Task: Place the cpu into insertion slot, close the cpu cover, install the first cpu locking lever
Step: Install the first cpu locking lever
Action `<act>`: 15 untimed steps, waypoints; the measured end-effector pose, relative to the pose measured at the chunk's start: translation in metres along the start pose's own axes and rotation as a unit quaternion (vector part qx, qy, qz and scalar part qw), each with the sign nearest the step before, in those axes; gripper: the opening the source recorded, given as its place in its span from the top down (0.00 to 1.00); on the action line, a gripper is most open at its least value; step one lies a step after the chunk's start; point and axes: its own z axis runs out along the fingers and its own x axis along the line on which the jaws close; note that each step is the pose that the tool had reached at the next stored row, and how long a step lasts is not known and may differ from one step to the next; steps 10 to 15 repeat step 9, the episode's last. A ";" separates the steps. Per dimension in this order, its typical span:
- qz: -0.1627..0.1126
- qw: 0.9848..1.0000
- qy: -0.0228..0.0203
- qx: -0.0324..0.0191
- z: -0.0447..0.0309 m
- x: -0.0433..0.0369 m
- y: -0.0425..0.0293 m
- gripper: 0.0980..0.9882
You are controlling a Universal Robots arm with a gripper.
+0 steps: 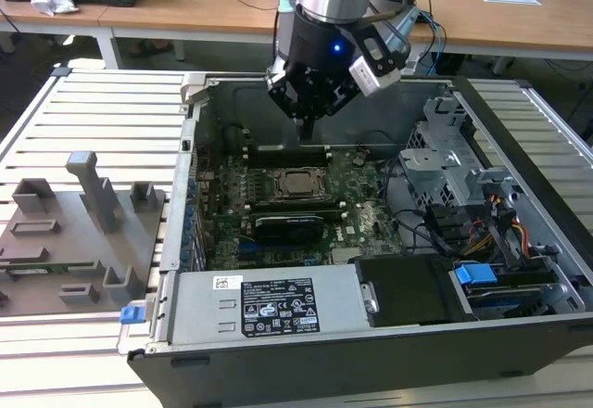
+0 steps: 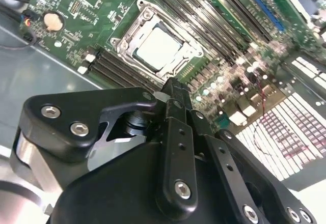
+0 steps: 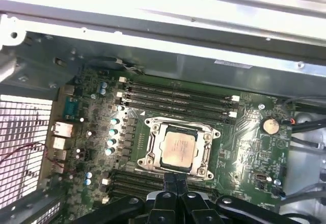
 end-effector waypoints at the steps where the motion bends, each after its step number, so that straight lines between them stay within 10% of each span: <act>1: 0.000 1.000 0.000 0.000 -0.0026 0.0002 0.0002 0.99; 15: 0.000 1.000 0.000 0.000 -0.0081 0.0005 0.0005 0.99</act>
